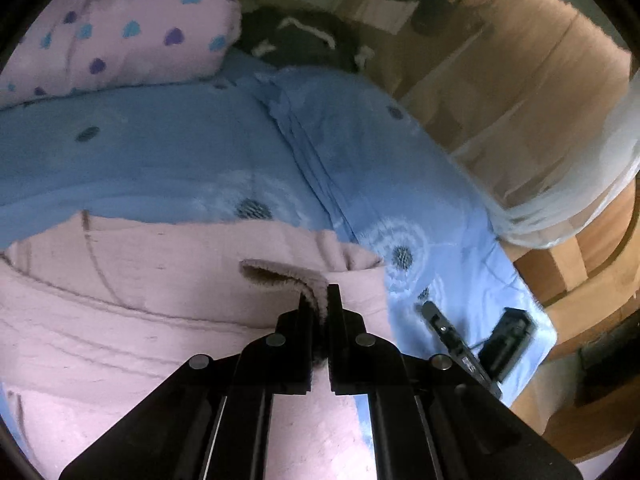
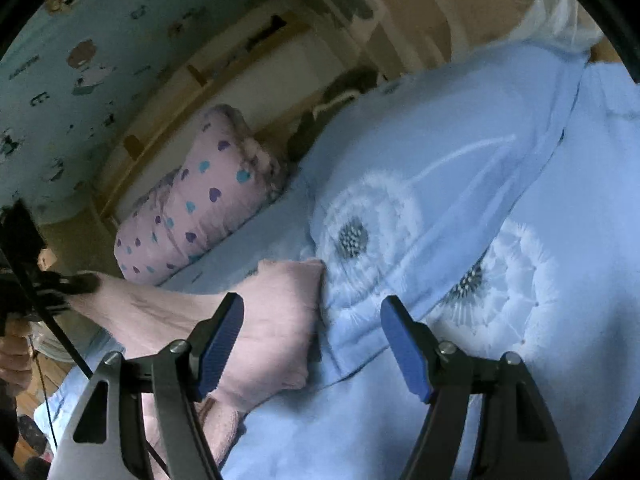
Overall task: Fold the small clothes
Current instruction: 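Grasp the pink cardigan edge with the left gripper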
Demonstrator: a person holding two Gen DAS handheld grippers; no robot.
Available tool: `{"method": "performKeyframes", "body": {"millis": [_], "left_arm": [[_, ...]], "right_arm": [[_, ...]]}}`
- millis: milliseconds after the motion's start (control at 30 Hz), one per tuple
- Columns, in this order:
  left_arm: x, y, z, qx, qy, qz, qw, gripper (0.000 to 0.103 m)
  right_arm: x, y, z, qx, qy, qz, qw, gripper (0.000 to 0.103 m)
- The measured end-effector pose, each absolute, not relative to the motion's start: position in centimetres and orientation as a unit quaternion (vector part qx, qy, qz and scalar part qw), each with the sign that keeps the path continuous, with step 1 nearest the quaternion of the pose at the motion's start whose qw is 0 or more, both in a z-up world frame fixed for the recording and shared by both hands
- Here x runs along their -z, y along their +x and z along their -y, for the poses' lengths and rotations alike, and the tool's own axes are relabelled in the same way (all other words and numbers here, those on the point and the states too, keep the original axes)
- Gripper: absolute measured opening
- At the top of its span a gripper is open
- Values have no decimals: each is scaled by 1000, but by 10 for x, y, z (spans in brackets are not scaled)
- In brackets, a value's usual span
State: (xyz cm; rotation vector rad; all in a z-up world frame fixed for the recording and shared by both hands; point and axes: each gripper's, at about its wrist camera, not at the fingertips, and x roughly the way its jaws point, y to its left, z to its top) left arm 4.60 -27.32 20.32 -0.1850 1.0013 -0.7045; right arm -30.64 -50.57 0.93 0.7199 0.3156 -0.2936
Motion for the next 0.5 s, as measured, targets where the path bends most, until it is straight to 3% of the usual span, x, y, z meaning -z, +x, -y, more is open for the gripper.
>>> {"method": "performKeyframes", "body": {"millis": [133, 233, 500], "left_arm": [[-211, 45, 225, 337, -146, -475, 799, 0], [-214, 42, 196, 321, -130, -457, 819, 0], [-166, 63, 125, 262, -145, -488, 820, 0]], "right_arm": [[8, -306, 522, 155, 397, -172, 888, 76], [12, -306, 524, 154, 402, -175, 885, 76], [17, -305, 527, 156, 407, -182, 882, 75]]}}
